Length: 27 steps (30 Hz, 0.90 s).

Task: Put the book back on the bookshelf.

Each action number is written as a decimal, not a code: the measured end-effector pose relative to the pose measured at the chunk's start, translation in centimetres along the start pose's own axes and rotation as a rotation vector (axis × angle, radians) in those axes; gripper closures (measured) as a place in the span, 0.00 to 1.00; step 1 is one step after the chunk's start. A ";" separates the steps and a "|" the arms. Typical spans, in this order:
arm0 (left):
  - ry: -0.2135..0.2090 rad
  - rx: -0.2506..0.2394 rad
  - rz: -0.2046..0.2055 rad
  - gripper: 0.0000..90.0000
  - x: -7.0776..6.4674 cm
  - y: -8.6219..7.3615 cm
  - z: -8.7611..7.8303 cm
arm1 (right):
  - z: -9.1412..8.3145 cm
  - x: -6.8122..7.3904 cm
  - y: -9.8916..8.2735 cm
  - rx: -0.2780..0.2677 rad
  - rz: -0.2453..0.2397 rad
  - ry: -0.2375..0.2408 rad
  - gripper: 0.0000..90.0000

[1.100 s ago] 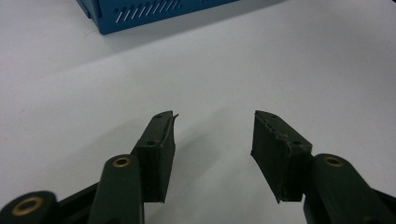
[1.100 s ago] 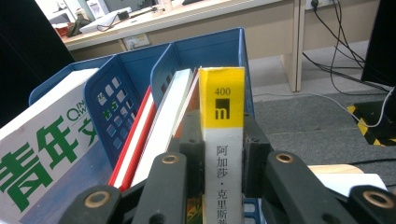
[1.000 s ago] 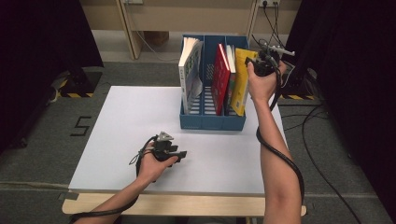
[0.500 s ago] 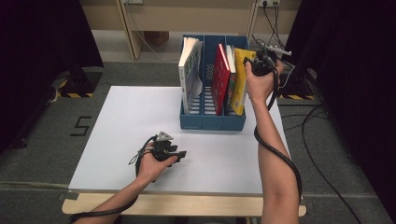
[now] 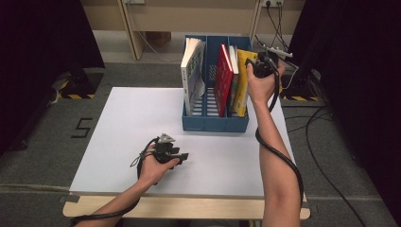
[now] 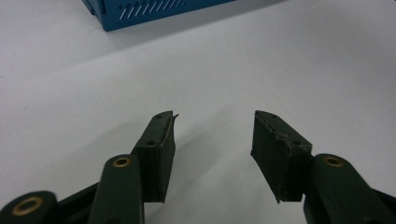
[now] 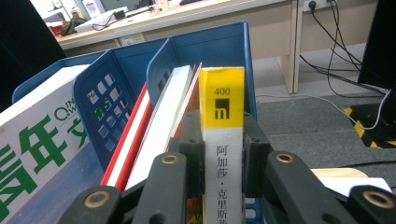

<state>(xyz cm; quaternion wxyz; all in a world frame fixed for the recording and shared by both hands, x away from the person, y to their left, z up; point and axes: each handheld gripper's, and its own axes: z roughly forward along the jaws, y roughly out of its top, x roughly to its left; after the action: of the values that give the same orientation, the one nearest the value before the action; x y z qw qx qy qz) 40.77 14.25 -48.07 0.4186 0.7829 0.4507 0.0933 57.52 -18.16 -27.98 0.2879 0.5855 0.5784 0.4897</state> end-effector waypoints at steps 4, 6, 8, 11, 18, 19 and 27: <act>0.003 0.003 0.003 0.54 0.1 0.0 -0.1 | 0.2 0.0 0.0 -0.003 0.001 0.000 0.85; 0.000 0.005 0.003 0.54 0.1 0.0 -0.1 | 0.2 0.0 -0.1 -0.003 -0.002 -0.003 0.85; 0.000 0.005 0.004 0.54 0.1 0.0 0.0 | 0.3 0.1 -0.1 -0.002 0.000 -0.004 0.85; 0.000 0.005 0.004 0.54 0.1 0.0 0.0 | 0.4 0.1 -0.1 -0.005 0.000 -0.004 0.85; 0.002 0.003 0.002 0.54 0.1 0.0 0.0 | 0.7 0.1 -0.2 -0.005 -0.003 -0.010 0.85; 0.001 0.004 0.002 0.54 0.1 -0.1 0.0 | 0.8 0.1 -0.3 -0.006 -0.002 -0.009 0.85; 0.002 0.005 0.002 0.54 0.2 -0.1 0.0 | 1.1 0.2 -0.4 -0.012 -0.008 -0.017 0.85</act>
<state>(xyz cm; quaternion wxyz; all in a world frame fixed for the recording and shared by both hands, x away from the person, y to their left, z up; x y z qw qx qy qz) 40.80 14.46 -48.20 0.4161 0.7842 0.4508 0.0935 58.34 -17.62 -28.68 0.2981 0.5857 0.5754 0.4869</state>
